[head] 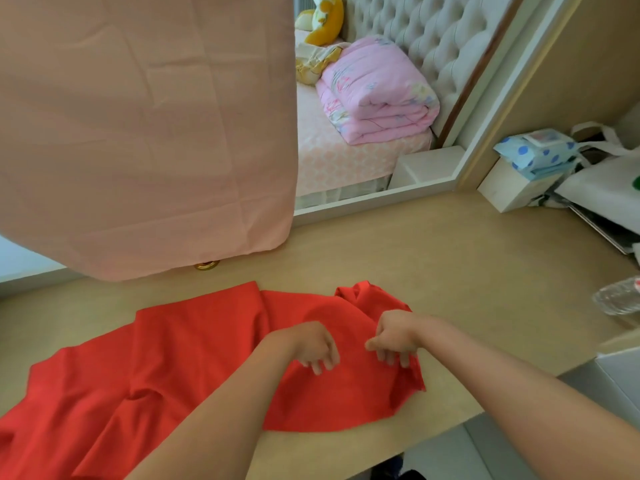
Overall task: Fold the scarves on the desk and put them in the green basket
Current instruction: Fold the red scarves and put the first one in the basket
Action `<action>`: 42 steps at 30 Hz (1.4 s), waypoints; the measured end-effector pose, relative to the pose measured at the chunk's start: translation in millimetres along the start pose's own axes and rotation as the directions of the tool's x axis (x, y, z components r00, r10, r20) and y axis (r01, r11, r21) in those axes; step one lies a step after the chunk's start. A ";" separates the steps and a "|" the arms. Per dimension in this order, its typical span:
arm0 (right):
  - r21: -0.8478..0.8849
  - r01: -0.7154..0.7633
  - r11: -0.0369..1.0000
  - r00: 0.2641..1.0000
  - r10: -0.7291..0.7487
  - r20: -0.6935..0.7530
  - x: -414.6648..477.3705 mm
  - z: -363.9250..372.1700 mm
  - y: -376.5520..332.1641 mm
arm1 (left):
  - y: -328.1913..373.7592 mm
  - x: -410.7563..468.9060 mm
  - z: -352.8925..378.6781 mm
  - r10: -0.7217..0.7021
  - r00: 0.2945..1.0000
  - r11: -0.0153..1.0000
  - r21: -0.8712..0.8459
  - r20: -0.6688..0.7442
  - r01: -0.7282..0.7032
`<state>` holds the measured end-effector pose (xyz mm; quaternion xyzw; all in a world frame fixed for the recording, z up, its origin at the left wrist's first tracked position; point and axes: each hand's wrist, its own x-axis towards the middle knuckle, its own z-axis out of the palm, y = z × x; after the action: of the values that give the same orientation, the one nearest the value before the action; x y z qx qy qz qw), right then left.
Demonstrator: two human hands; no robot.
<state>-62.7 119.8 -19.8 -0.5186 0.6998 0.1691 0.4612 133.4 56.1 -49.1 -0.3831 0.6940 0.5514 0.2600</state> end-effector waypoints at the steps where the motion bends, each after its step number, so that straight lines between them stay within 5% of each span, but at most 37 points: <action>1: -0.042 0.025 0.999 0.983 -0.033 -0.182 6.7 -0.6 3.9 | -1.2 7.2 -1.4 0.060 0.978 0.998 0.014 -0.200 -0.058; 3: -0.117 0.051 0.992 0.858 -0.104 -0.502 22.1 -3.7 10.7 | -6.1 22.4 -6.0 0.168 0.824 0.984 0.147 -0.541 -0.105; 5: -0.110 0.050 0.993 0.805 -0.105 -0.584 35.5 -8.5 14.7 | -7.3 36.8 -9.3 0.215 0.695 0.972 0.218 -0.686 -0.086; 7: -0.133 -0.033 0.991 0.854 -0.041 -0.519 47.8 -10.7 21.6 | 0.0 48.1 -11.7 0.208 0.704 0.967 0.251 -0.679 -0.043; 9: -0.158 -0.082 0.984 0.881 -0.003 -0.473 56.6 -10.4 31.1 | 8.1 57.4 -13.1 0.159 0.788 0.952 0.305 -0.595 0.037; 11: -0.141 -0.063 0.988 0.870 -0.015 -0.493 62.2 -12.8 41.1 | 12.1 65.3 -13.6 0.105 0.842 0.925 0.363 -0.529 0.112; 13: -0.036 -0.017 0.999 0.825 -0.007 -0.564 62.8 -23.3 48.8 | 15.2 69.4 -14.4 0.092 0.811 0.915 0.371 -0.578 0.161; 15: 0.119 0.029 0.993 0.742 0.058 -0.668 61.2 -42.5 56.0 | 19.9 67.7 -16.0 0.149 0.696 0.926 0.345 -0.702 0.150; 20: 0.499 0.133 0.856 0.462 0.391 -0.796 46.8 -96.2 82.6 | 28.6 51.3 -22.5 0.314 0.258 0.946 0.324 -0.914 -0.003; 21: 0.529 0.083 0.844 0.459 0.439 -0.772 44.0 -101.6 89.8 | 26.6 49.8 -22.4 0.352 0.252 0.930 0.367 -0.901 0.013; 22: 0.531 -0.008 0.847 0.495 0.464 -0.734 43.3 -103.5 97.6 | 24.5 49.7 -20.4 0.380 0.320 0.910 0.412 -0.868 0.036; 25: 0.341 -0.384 0.858 0.658 0.513 -0.551 43.7 -94.8 112.7 | 26.8 49.1 -10.3 0.225 0.692 0.864 0.468 -0.686 0.184; 27: 0.164 -0.491 0.855 0.663 0.489 -0.567 45.8 -84.2 114.2 | 27.4 52.9 -4.8 0.086 0.790 0.830 0.483 -0.607 0.280; 29: 0.041 -0.433 0.901 0.655 0.345 -0.672 52.2 -73.8 110.7 | 29.1 57.4 -4.8 0.112 0.738 0.831 0.470 -0.665 0.297; 32: -0.110 -0.143 0.984 0.638 0.007 -0.770 67.7 -65.0 99.7 | 33.0 70.1 -8.3 0.176 0.621 0.912 0.365 -0.764 0.189; 34: -0.200 0.106 0.974 0.618 -0.222 -0.754 78.3 -62.3 89.6 | 36.5 79.0 -10.6 0.111 0.667 0.938 0.300 -0.737 0.175; 36: -0.303 0.181 0.935 0.628 -0.348 -0.696 85.9 -60.7 80.5 | 37.1 86.7 -11.2 0.045 0.735 0.930 0.297 -0.677 0.217; 39: -0.387 0.064 0.920 0.791 -0.283 -0.542 91.9 -63.9 76.1 | 36.0 92.3 -11.1 0.050 0.712 0.925 0.301 -0.700 0.230; 42: -0.389 -0.049 0.920 0.851 -0.166 -0.499 88.8 -71.8 82.5 | 37.0 90.1 -10.5 0.123 0.623 0.928 0.312 -0.773 0.203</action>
<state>-172.5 51.2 -75.6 -0.6470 0.7345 0.1424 0.1470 52.3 27.5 -96.1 -0.5435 0.8191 0.1832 0.0128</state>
